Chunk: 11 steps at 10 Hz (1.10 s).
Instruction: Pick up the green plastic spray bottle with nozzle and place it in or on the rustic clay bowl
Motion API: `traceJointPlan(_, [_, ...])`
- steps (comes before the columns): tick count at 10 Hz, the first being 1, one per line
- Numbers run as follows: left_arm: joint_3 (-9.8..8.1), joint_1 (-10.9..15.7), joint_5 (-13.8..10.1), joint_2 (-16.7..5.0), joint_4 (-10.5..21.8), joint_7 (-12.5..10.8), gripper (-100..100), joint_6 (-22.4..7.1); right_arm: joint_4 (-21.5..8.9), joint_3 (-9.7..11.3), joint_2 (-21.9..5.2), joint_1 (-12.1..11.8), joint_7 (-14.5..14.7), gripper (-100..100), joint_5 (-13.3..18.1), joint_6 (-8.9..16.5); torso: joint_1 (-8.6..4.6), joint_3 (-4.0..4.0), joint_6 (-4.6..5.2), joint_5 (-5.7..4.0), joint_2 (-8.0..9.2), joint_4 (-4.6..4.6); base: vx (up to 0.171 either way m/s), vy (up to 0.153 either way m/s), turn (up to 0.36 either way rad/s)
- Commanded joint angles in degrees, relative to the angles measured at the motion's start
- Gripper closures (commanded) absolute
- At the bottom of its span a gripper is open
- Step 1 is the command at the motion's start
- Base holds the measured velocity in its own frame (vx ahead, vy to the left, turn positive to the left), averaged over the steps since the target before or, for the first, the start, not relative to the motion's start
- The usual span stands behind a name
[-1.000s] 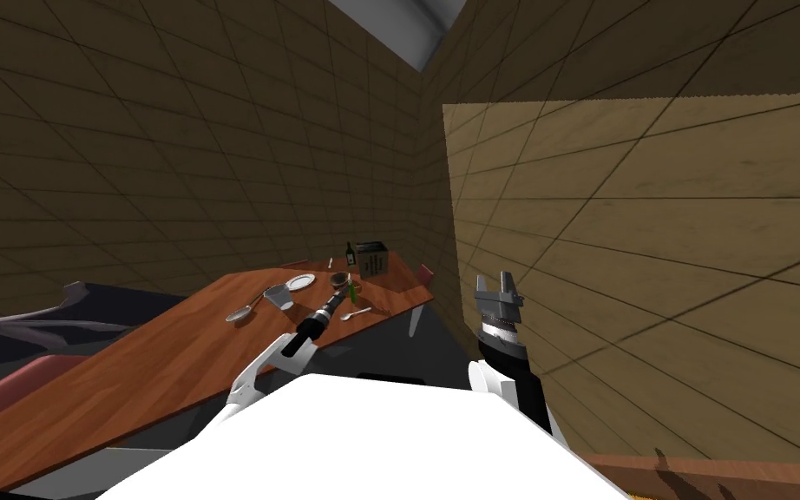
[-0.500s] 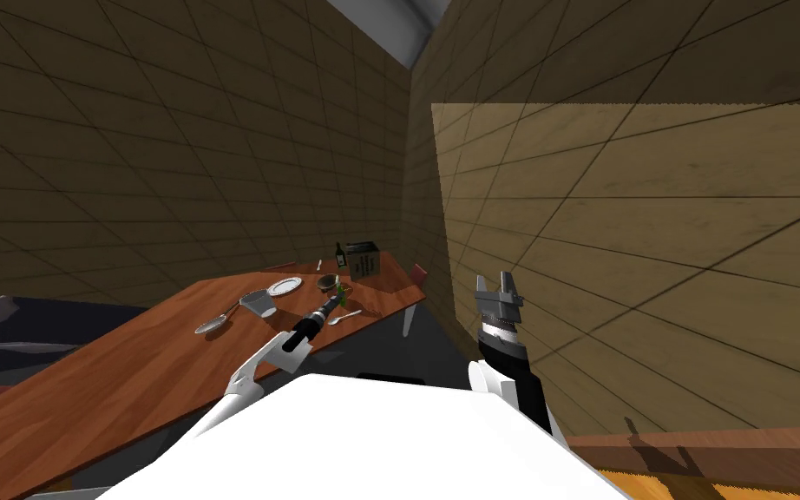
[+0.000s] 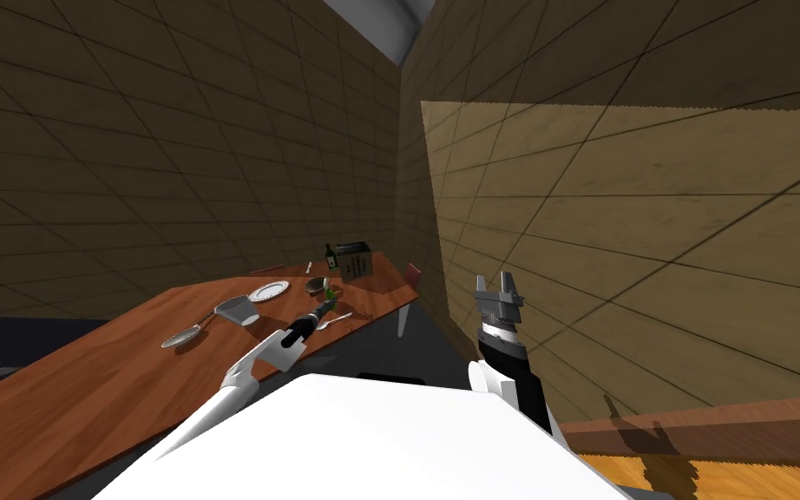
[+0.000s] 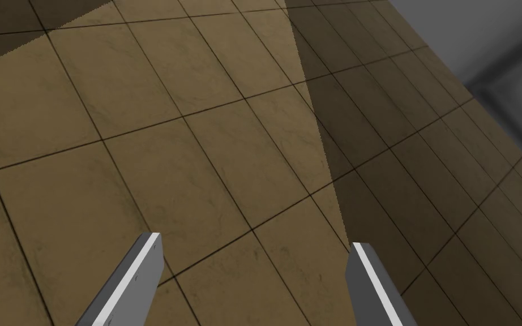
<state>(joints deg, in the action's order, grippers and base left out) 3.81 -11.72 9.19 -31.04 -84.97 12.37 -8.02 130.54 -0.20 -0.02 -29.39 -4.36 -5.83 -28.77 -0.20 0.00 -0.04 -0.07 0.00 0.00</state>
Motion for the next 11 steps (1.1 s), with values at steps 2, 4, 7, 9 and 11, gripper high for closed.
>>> traceJointPlan(2, [0.28, 0.84, 0.14, -1.64, 2.04, 0.57, -100, -2.29, 0.00, 0.00, 0.00, 0.00, 0.00, 0, 0.00, 0.00, -0.01, 0.00, 0.01, 0.00, 0.00, 0.00, 0.021, -0.052, -0.068])
traceJointPlan(4, [0.65, 2.32, 0.54, -4.16, 5.82, 1.60, -100, -5.31, 0.00, 0.00, 0.00, 0.00, 0.00, 0, 0.00, 0.00, 0.00, 0.02, 0.01, 0.00, 0.03, 0.01, 0.028, -0.069, -0.112])
traceJointPlan(7, [1.12, 4.24, 1.06, -7.61, 11.02, 2.95, -100, -9.28, 0.00, 0.00, 0.00, 0.00, 0.00, 0, 0.00, 0.00, -0.06, -0.02, -0.02, -0.01, -0.03, -0.01, 0.038, -0.086, -0.099])
traceJointPlan(9, [1.26, 4.79, 1.21, -8.63, 12.64, 3.34, -100, -10.41, 0.00, 0.00, 0.00, 0.00, 0.00, 0, 0.00, 0.00, -0.09, 0.00, -0.02, -0.03, -0.01, 0.00, 0.030, -0.066, -0.072])
traceJointPlan(11, [1.49, 5.72, 1.47, -10.43, 15.10, 4.01, -100, -12.35, 0.00, 0.00, 0.00, 0.00, 0.00, 0, 0.00, 0.00, -0.03, 0.02, 0.00, 0.00, 0.03, 0.01, 0.026, -0.064, -0.082])
